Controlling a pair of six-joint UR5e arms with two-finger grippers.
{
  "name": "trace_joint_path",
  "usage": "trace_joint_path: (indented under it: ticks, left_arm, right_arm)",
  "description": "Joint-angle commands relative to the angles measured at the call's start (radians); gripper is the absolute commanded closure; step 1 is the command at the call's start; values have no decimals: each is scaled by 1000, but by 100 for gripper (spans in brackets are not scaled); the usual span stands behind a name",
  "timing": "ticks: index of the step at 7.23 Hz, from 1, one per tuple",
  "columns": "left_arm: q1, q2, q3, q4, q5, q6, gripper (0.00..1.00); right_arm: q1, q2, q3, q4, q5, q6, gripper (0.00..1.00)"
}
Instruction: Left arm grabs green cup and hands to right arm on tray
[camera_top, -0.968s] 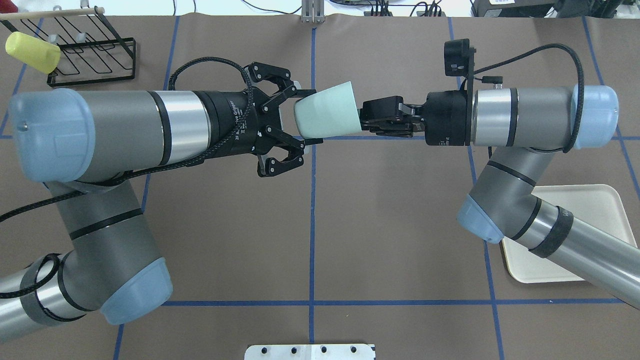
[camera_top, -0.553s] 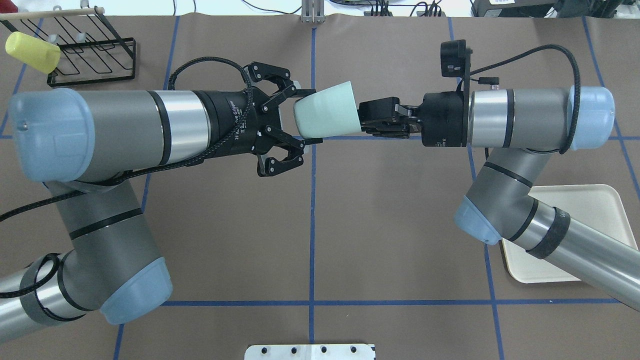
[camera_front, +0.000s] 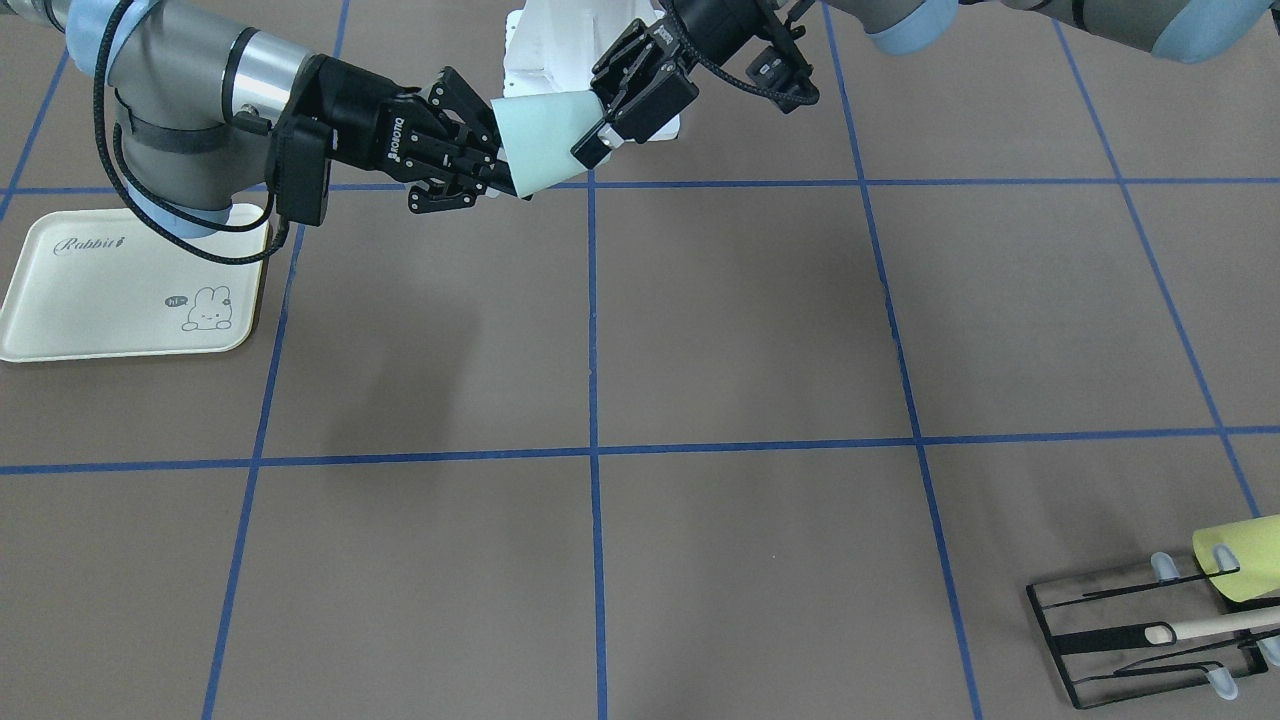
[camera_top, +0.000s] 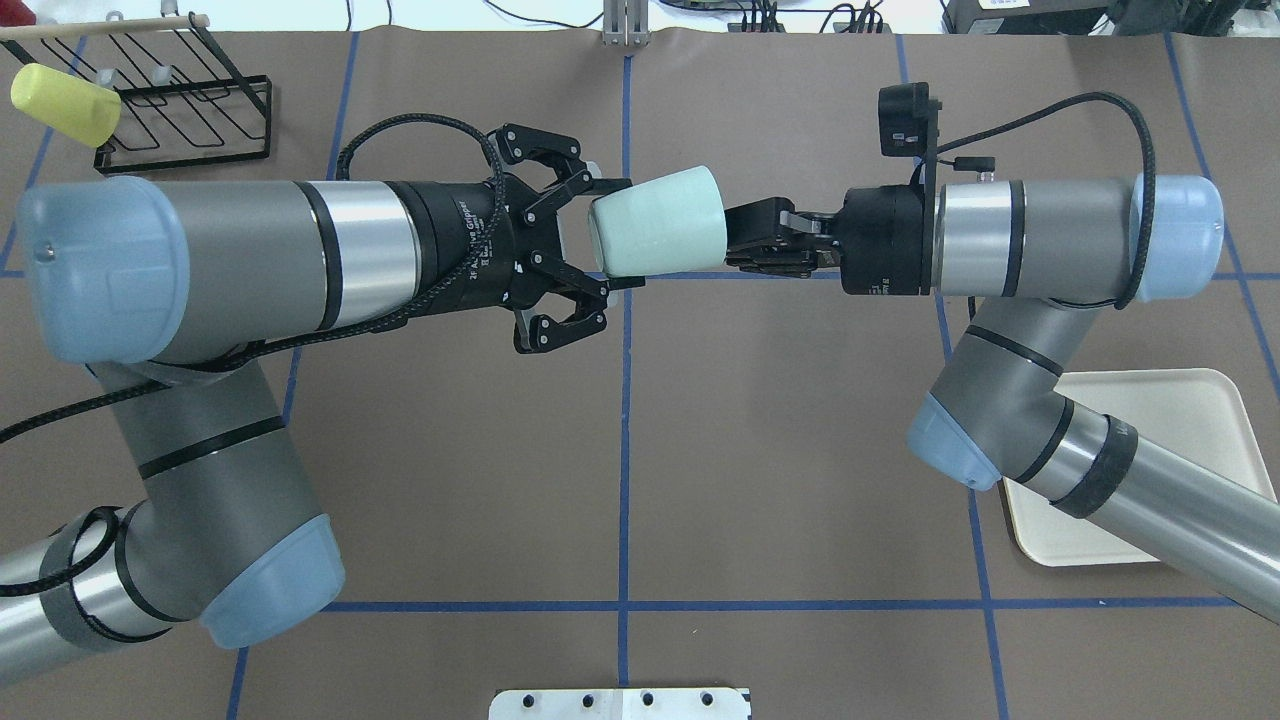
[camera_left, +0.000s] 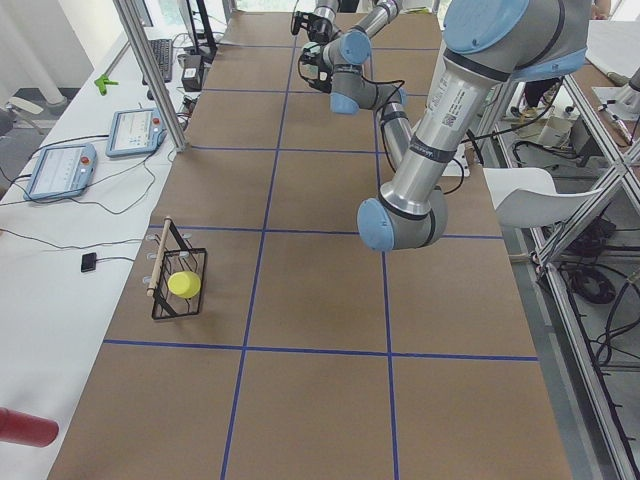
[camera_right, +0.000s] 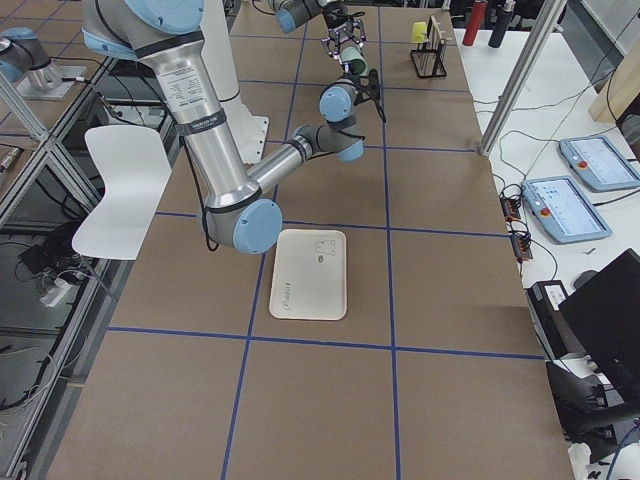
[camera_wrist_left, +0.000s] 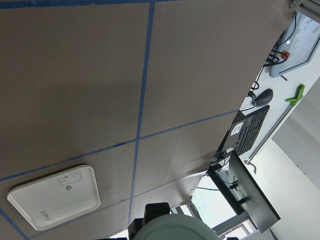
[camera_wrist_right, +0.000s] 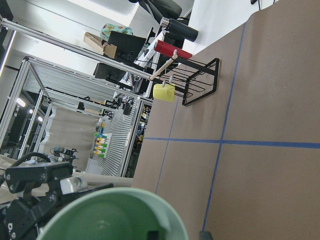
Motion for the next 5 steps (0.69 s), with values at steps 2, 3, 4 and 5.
trace_joint_path:
  ticks: [2, 3, 4, 5]
  left_arm:
    - [1, 0, 0, 0, -1, 0, 90]
    - [0, 0, 0, -2, -1, 0, 90]
    - [0, 0, 0, -2, -1, 2, 85]
    - [0, 0, 0, -3, 0, 3, 71]
  right_arm:
    - [-2, 0, 0, 1, -1, 0, 89]
    - [-1, 0, 0, 3, -1, 0, 89]
    - [-1, 0, 0, 3, -1, 0, 93]
    - [-1, 0, 0, 3, -1, 2, 99]
